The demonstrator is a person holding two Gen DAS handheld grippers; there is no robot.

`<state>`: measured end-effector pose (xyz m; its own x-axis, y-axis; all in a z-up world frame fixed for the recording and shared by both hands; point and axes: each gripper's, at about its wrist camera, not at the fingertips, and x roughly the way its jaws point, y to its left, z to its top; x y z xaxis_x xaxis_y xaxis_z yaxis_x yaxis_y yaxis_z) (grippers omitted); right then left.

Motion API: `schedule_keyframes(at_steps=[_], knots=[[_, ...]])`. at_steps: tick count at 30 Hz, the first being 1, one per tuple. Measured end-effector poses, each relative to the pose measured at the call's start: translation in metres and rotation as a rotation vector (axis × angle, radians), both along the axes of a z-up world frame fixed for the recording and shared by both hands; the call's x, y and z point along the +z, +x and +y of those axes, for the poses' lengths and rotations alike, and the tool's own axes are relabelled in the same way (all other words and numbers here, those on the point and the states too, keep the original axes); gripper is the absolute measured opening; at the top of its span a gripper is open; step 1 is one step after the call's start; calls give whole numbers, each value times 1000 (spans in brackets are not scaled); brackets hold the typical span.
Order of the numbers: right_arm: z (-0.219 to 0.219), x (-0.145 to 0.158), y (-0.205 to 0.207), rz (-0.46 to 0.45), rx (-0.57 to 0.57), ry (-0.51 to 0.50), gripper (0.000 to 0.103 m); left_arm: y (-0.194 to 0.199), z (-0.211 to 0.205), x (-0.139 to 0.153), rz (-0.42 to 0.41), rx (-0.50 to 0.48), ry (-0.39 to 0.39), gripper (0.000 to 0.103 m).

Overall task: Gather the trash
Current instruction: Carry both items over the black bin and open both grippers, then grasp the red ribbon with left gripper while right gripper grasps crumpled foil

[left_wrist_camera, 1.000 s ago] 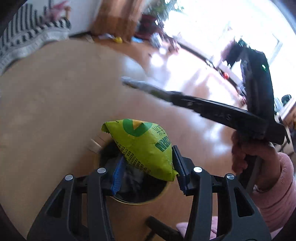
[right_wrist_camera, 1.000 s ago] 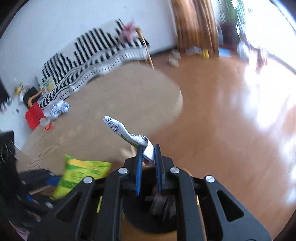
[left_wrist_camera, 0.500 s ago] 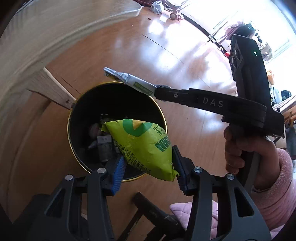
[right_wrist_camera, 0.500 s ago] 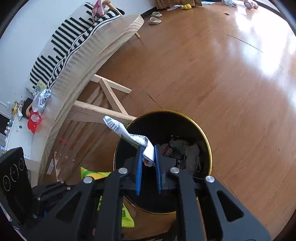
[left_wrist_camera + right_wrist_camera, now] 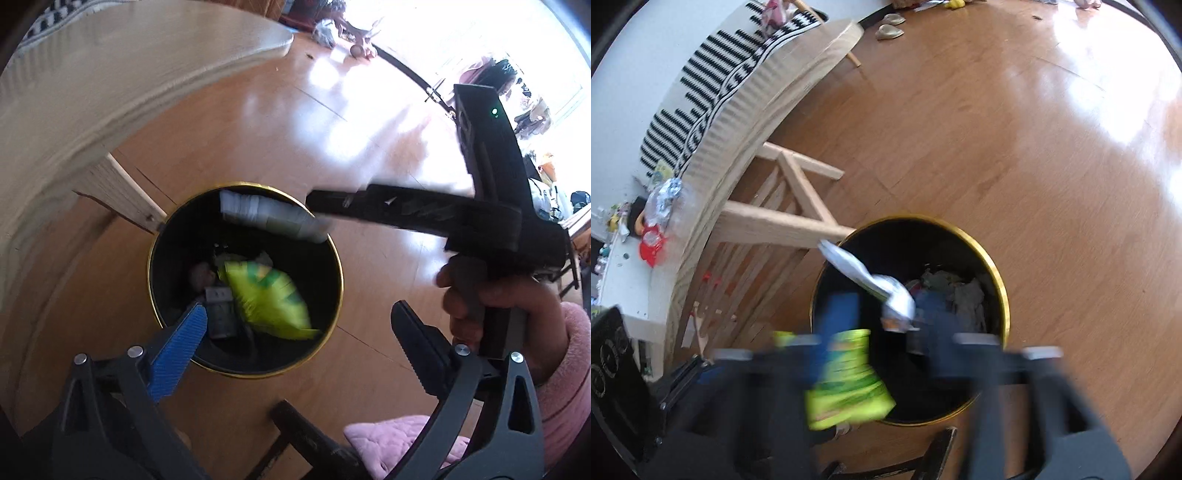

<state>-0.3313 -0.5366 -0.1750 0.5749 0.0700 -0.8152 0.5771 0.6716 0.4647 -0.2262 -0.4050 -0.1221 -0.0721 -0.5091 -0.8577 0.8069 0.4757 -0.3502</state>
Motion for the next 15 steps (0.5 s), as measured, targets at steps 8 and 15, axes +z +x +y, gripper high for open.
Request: schedule_keyframes(at_steps=[8, 15], knots=[[-6, 24, -5, 41, -82, -207, 97, 18, 19, 60, -120, 61, -124, 97], [32, 70, 49, -61, 7, -345, 97, 107, 128, 138, -376, 383, -123, 97]])
